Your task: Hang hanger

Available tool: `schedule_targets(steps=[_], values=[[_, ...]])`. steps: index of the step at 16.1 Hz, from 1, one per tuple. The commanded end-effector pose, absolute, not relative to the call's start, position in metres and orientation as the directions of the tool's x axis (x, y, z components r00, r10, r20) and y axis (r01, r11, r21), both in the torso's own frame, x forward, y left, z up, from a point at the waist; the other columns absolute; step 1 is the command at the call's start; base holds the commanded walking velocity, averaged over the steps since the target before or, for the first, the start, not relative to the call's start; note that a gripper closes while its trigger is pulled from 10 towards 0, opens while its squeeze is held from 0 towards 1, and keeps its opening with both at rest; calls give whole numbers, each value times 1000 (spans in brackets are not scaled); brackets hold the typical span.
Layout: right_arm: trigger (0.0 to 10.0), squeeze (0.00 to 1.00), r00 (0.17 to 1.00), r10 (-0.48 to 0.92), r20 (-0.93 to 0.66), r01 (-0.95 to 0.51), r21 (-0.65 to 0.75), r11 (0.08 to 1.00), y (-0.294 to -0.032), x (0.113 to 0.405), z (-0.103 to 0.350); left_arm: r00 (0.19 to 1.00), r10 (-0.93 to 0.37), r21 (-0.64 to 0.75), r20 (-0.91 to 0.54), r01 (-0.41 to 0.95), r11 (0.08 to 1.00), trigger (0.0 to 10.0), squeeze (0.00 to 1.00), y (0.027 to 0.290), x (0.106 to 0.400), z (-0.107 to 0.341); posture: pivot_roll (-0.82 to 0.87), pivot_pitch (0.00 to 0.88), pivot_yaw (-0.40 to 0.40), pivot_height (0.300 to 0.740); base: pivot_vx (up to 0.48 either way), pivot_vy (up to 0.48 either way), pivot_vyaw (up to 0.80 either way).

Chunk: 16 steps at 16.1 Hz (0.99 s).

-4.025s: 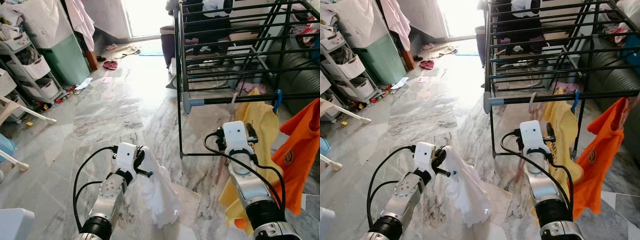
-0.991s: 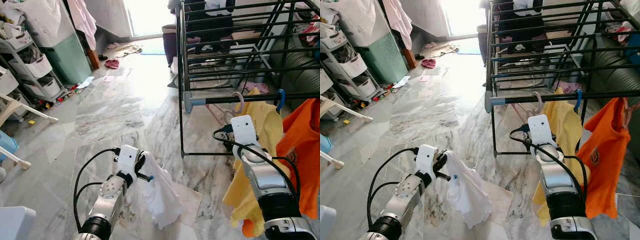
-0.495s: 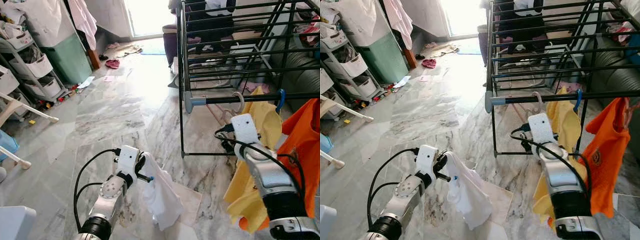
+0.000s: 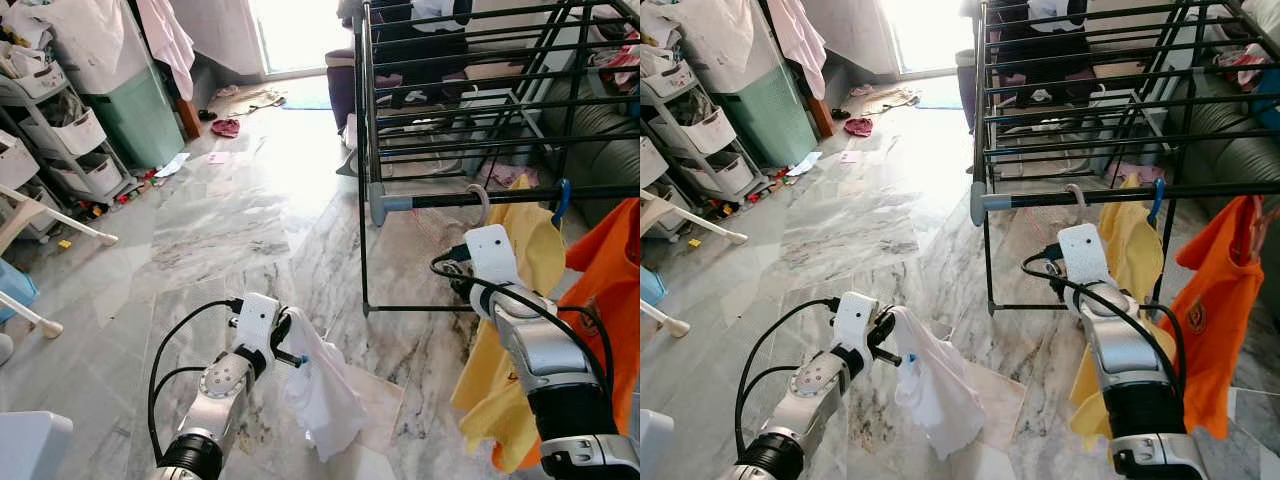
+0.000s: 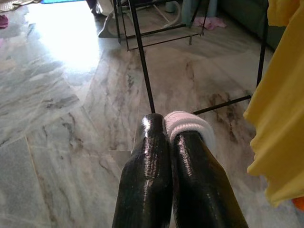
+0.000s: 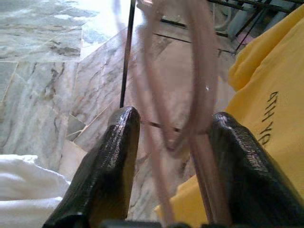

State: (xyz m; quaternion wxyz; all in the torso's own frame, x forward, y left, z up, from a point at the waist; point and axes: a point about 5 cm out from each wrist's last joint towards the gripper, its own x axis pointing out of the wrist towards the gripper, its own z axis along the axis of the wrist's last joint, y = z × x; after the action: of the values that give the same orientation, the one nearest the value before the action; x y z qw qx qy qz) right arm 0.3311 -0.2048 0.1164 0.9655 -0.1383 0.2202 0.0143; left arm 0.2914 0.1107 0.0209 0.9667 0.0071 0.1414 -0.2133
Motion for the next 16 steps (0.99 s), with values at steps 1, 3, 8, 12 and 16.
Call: schedule_targets(steps=[1, 3, 8, 12, 16], values=[[0, 0, 903, -24, -428, -88, -240, 967, -203, 330, 118, 871, -393, -28, -295, 403, 915, 10000, 0, 117, 292, 19, -264, 0, 135, 740, 0, 0, 0], [0, 0, 899, -23, -437, -87, -230, 969, -202, 328, 116, 869, -393, -29, -299, 404, 914, 10000, 0, 116, 291, 19, -264, 0, 134, 740, 0, 0, 0], [0, 0, 890, -13, -456, -93, -210, 973, -202, 327, 110, 868, -392, -25, -306, 404, 914, 10000, 0, 117, 292, 18, -262, 0, 137, 740, 0, 0, 0], [0, 0, 887, 6, -462, -105, -190, 976, -201, 327, 110, 862, -395, -24, -317, 408, 912, 10000, 0, 118, 291, 16, -261, 0, 138, 740, 0, 0, 0], [0, 0, 885, 9, -465, -107, -185, 977, -204, 327, 110, 863, -393, -23, -319, 407, 913, 10000, 0, 119, 291, 16, -262, 0, 137, 740, 0, 0, 0]])
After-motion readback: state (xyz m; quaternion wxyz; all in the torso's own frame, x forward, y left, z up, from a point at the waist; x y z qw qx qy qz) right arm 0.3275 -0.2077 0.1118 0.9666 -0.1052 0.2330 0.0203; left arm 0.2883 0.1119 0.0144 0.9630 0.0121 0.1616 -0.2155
